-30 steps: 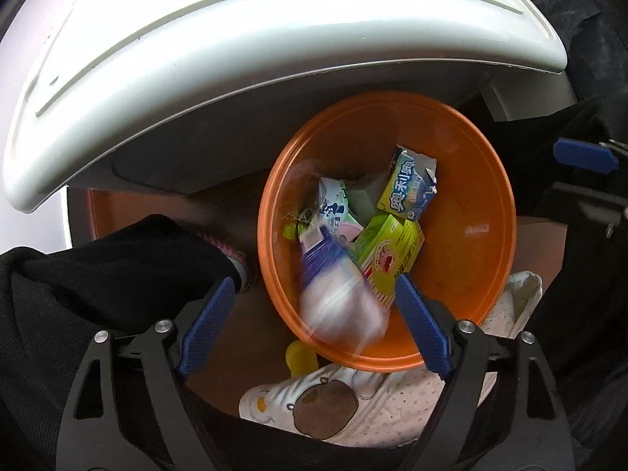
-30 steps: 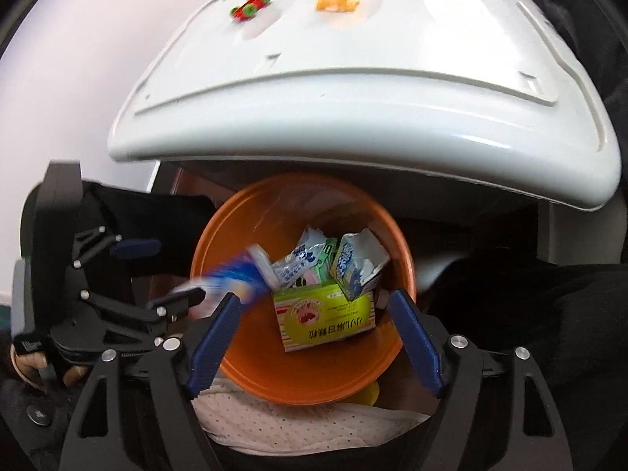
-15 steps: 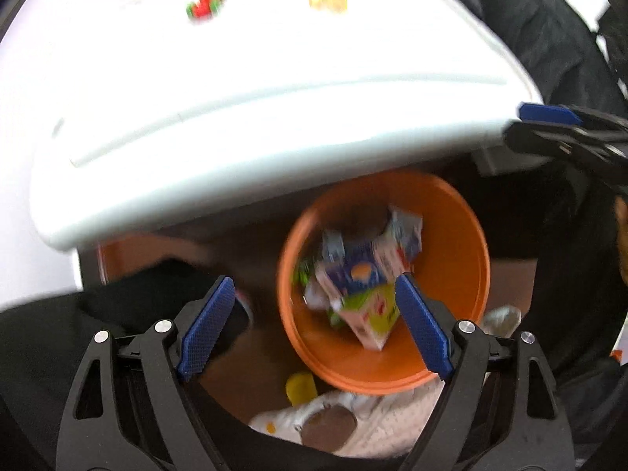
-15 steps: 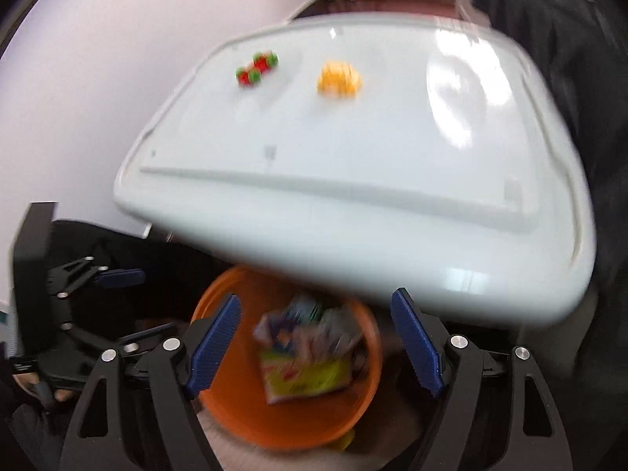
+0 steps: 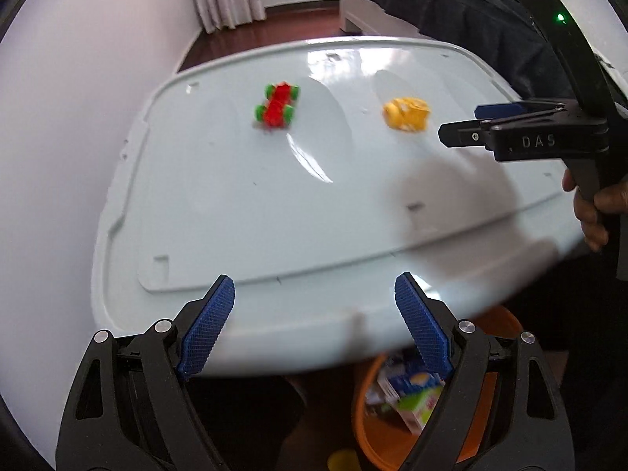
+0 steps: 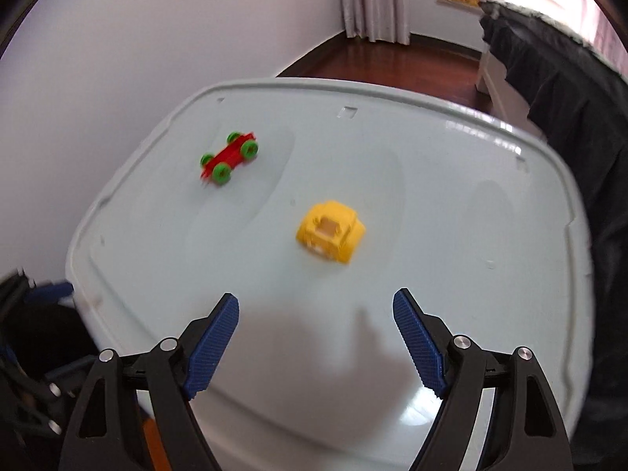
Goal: Collect trash
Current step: 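Return to the lid and grasp the yellow toy car with right tool, then grasp the red-green toy car with left tool while right tool holds yellow car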
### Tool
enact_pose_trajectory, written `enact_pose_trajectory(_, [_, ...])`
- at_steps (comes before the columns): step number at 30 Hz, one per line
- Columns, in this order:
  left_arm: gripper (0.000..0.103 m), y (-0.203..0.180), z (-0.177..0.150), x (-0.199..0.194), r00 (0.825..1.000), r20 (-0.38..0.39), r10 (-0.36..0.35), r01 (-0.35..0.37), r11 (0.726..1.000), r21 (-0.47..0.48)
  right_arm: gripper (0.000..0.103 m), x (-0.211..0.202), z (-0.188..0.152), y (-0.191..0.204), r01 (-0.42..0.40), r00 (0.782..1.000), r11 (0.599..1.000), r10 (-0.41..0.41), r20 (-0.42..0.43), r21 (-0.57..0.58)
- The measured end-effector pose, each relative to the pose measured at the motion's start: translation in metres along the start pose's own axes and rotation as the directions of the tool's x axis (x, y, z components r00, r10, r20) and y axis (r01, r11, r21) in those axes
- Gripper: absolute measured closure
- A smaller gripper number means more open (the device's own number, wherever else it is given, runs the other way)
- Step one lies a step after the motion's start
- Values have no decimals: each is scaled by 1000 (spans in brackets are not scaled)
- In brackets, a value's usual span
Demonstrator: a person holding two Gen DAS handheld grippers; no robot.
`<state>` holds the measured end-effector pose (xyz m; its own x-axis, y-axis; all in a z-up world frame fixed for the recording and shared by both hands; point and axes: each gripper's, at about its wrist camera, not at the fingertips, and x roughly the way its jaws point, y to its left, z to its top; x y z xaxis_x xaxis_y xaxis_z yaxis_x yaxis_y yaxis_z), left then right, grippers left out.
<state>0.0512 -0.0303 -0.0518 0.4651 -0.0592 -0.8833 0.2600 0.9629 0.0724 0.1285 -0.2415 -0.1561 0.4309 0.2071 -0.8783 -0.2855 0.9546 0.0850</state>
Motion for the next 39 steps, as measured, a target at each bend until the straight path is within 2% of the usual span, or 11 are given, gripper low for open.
enact_pose_trajectory(2, [21,0,-1,3,1000,4,31,-31,1000,0,24,10,6,-1,-23,1000,999,23,0,40])
enact_pose_trajectory(9, [21,1,-5,5,999,18,51,-51,999,-16,24,30,21,-5,-71,997,985,71,7,157])
enact_pose_trajectory(14, [21,11,-7,5,1000,8,24,-23,998,-64,24,46,27,-13,-116,993,956,119,5,270])
enact_pose_trajectory(17, [21,16,-8,5,1000,10,7,-6,996,-84,27,57,30,-14,-107,993,941,115,-7,320])
enact_pose_trajectory(22, [21,25,-8,6,1000,10,-14,15,993,-114,27,67,38,-6,-42,999,942,44,2,332])
enact_pose_trajectory(24, [21,27,-9,8,1000,4,-22,22,992,-125,31,69,40,1,10,1000,947,-11,2,320])
enact_pose_trajectory(30, [21,35,-10,13,999,-10,-34,32,988,-151,39,78,41,24,171,984,958,-178,8,232])
enact_pose_trajectory(32, [21,37,-10,13,999,-13,-42,40,985,-165,42,78,40,23,173,983,957,-181,14,231])
enact_pose_trajectory(34, [21,40,-10,15,998,-18,-52,48,982,-181,56,76,39,22,164,985,959,-174,22,232])
enact_pose_trajectory(35, [21,41,-10,16,998,-21,-54,50,981,-188,58,74,38,20,155,986,959,-166,26,236])
enact_pose_trajectory(39, [21,42,-11,18,999,-21,-41,36,980,-195,58,66,35,16,136,989,963,-145,21,231])
